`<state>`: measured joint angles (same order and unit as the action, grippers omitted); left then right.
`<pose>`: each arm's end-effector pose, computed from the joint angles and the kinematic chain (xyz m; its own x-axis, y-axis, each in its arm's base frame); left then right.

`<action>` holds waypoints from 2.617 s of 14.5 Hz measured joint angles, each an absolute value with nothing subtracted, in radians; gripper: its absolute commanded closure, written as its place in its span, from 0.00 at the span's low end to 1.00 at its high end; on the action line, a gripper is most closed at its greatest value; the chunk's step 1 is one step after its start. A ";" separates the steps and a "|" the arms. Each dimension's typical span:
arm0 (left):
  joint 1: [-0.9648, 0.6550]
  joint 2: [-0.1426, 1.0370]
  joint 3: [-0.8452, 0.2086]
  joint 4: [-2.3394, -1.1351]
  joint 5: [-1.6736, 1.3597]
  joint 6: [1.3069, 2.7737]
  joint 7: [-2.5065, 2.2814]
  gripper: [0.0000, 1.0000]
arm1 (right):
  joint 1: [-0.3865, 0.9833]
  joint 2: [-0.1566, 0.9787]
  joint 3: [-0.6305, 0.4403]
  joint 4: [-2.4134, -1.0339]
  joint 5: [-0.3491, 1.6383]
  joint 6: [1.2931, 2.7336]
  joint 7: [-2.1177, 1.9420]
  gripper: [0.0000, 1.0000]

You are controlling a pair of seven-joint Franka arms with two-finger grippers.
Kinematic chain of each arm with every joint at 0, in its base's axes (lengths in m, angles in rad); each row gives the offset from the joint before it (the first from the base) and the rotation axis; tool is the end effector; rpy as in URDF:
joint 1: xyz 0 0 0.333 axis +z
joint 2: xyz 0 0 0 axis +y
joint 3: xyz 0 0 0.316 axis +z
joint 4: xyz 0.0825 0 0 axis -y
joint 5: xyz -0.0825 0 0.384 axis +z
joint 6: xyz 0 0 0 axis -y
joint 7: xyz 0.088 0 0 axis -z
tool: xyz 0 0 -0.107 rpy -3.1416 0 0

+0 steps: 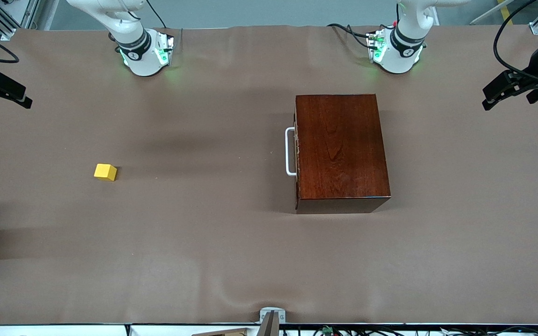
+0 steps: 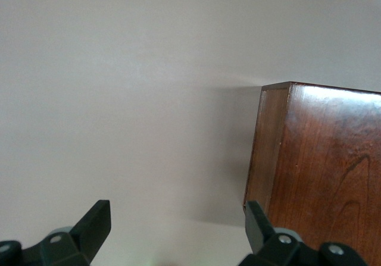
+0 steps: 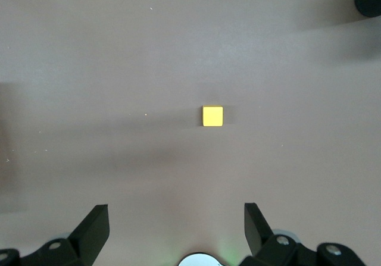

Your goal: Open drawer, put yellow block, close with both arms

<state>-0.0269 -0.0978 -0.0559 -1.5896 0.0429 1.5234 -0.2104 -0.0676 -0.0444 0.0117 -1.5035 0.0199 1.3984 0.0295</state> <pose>0.5174 -0.0398 0.6640 0.9908 0.1292 0.0409 0.1308 -0.9906 -0.0406 0.5215 -0.0266 0.6650 0.9948 -0.0818 -0.0612 -0.0830 -0.9964 -0.0175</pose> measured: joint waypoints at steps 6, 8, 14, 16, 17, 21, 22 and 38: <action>-0.027 -0.098 -0.056 -1.588 0.043 1.523 -0.210 0.00 | -0.069 -0.044 0.010 -1.504 0.020 1.398 0.029 0.00; -0.027 -0.098 -0.057 -1.584 0.043 1.523 -0.210 0.00 | -0.069 -0.044 0.010 -1.504 0.020 1.398 0.029 0.00; -0.035 -0.094 -0.074 -1.579 0.043 1.523 -0.210 0.00 | -0.069 -0.044 0.010 -1.504 0.020 1.398 0.029 0.00; -0.036 -0.084 -0.094 -1.579 0.043 1.523 -0.210 0.00 | -0.069 -0.044 0.010 -1.504 0.020 1.398 0.029 0.00; -0.037 -0.076 -0.110 -1.579 0.043 1.523 -0.210 0.00 | -0.069 -0.044 0.010 -1.504 0.020 1.398 0.029 0.00; -0.039 -0.017 -0.207 -1.572 0.043 1.524 -0.286 0.00 | -0.069 -0.043 0.010 -1.504 0.020 1.398 0.029 0.00; -0.040 0.004 -0.241 -1.567 0.043 1.527 -0.327 0.00 | -0.069 -0.043 0.010 -1.504 0.020 1.398 0.029 0.00; -0.455 0.440 -0.354 -1.346 0.134 1.757 -0.924 0.00 | -0.069 -0.042 0.009 -1.504 0.020 1.397 0.029 0.00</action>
<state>-0.4553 0.4401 -0.3537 -1.3461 0.1344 1.7573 -0.9245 -0.0692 -0.0424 0.0090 -1.5040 0.0200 1.3972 0.0295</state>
